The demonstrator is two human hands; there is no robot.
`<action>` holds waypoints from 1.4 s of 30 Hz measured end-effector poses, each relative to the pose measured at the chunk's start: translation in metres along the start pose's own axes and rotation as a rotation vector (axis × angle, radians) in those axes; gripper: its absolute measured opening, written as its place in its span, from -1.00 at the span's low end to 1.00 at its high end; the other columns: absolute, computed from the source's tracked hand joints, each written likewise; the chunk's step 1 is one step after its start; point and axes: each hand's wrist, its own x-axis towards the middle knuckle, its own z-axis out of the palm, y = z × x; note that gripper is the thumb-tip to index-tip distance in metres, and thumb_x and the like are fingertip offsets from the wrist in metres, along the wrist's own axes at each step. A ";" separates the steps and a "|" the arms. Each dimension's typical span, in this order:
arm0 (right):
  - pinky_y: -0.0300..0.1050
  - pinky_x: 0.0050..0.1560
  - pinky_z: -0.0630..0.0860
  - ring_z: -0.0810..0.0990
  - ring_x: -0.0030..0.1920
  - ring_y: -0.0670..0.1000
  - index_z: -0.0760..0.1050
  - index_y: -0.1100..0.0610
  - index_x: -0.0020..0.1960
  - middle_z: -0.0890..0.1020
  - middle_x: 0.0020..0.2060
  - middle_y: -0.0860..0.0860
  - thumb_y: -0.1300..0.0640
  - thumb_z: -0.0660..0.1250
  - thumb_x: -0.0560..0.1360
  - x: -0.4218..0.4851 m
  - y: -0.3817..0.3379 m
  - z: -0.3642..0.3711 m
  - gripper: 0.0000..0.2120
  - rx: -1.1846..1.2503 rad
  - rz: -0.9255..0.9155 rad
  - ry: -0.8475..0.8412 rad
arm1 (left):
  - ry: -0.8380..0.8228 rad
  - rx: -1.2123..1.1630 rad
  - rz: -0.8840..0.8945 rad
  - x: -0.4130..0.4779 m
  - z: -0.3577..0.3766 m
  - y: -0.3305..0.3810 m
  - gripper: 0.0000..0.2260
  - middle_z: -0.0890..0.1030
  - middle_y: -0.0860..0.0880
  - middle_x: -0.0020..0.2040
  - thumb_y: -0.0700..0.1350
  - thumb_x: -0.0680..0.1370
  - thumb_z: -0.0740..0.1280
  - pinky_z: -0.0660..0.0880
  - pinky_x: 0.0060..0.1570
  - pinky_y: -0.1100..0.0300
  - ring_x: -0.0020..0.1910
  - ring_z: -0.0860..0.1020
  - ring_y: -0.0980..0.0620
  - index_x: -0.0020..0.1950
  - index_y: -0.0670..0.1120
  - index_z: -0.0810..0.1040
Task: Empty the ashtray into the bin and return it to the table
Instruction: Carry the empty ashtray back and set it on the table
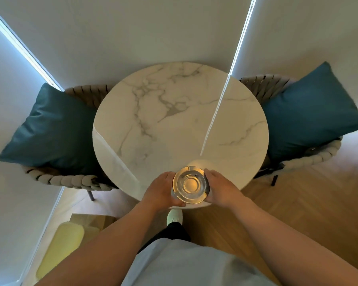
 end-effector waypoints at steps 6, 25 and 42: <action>0.04 0.08 0.54 0.52 0.16 0.10 0.32 0.12 0.32 0.49 0.18 0.07 -0.03 0.55 0.35 0.079 -0.010 -0.028 -0.34 0.014 -0.005 0.011 | -0.024 -0.025 -0.029 0.070 -0.044 -0.032 -0.19 0.51 0.07 0.30 0.19 0.17 0.62 0.41 0.25 0.06 0.28 0.44 0.04 0.34 0.05 0.41; 0.05 0.27 0.42 0.40 0.28 0.14 0.40 0.23 0.28 0.48 0.16 0.12 0.02 0.57 0.27 0.286 0.024 -0.070 -0.31 -0.032 -0.084 0.089 | 0.033 0.071 -0.062 0.261 -0.098 -0.094 -0.10 0.44 -0.09 0.40 0.19 0.16 0.62 0.30 0.36 0.08 0.42 0.35 -0.10 0.40 -0.08 0.38; 0.03 0.49 0.25 0.12 0.55 0.13 0.29 0.20 0.44 0.23 0.49 0.11 -0.08 0.61 0.21 0.296 0.029 -0.071 -0.07 -0.034 -0.026 0.014 | -0.002 0.204 -0.099 0.275 -0.096 -0.095 0.05 0.10 -0.12 0.59 0.24 0.16 0.59 0.09 0.51 -0.02 0.58 0.04 -0.09 0.51 -0.06 0.20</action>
